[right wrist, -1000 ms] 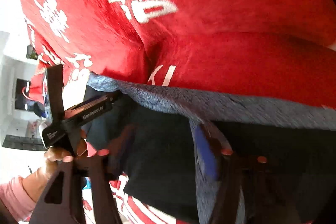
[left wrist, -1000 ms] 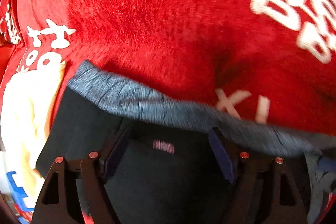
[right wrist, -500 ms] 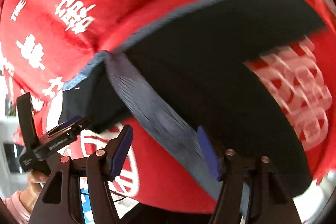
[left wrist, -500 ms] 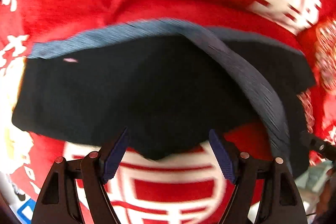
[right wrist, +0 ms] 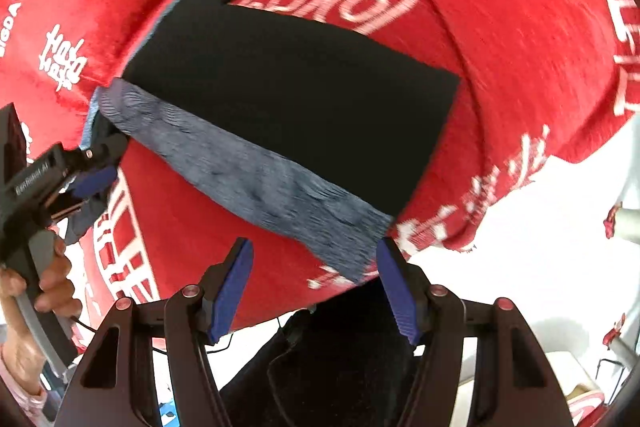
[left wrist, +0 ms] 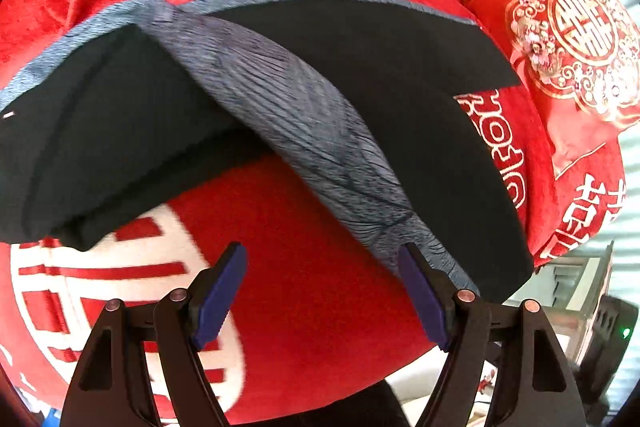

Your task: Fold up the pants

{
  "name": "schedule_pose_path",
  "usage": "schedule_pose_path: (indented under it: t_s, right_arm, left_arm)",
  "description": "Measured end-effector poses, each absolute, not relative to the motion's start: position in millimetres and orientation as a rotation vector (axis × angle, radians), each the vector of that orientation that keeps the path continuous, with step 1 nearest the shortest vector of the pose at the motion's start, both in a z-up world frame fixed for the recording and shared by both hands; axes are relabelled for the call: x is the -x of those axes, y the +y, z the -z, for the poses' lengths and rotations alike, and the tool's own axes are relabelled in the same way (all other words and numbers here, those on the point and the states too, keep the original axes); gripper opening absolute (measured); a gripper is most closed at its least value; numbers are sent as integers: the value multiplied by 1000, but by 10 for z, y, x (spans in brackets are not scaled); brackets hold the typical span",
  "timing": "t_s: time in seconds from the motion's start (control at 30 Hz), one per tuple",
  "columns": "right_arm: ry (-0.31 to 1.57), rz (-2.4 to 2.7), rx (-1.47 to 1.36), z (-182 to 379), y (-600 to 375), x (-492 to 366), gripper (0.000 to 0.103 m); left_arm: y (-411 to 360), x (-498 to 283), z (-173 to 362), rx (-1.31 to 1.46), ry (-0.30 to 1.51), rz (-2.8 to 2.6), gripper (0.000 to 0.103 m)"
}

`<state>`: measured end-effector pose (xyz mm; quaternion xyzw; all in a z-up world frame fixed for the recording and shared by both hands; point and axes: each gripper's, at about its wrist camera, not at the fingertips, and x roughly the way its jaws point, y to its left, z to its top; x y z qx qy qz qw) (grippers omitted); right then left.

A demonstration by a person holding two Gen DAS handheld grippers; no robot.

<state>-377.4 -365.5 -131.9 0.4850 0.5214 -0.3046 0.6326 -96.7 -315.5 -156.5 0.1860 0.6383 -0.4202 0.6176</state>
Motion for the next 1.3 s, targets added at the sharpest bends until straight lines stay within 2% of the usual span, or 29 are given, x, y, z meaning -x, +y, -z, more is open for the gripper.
schedule_pose_path:
  t_s: [0.33,0.43,0.53,0.6,0.8,1.3]
  right_arm:
    - [1126,589,-1232,1702,-3713,4132,68]
    - [1087,515,-1269,1734,-3730,4094,67]
    - [1078,478,-1270,1711,-3740,4094,65]
    - [1068,457,-1282,1698,-3740,4145,55]
    - [1007,407,-1360,1697,-3761,4297,46]
    - [1038,360,-1343,1647,-3737,4272,46]
  left_arm:
    - [-3335,1179,1776,-485,1501,912,79]
    - [-3401,1260,1798,-507,1485,908,85]
    - [-3445,1311,1808,-506,1482,899,85]
    - [-3446,1318,1807,-496,1489,890,85]
    - [-3437,1344,1817,-435,1527,879,85]
    - [-3622,1530,1837,-481,1527,898,85]
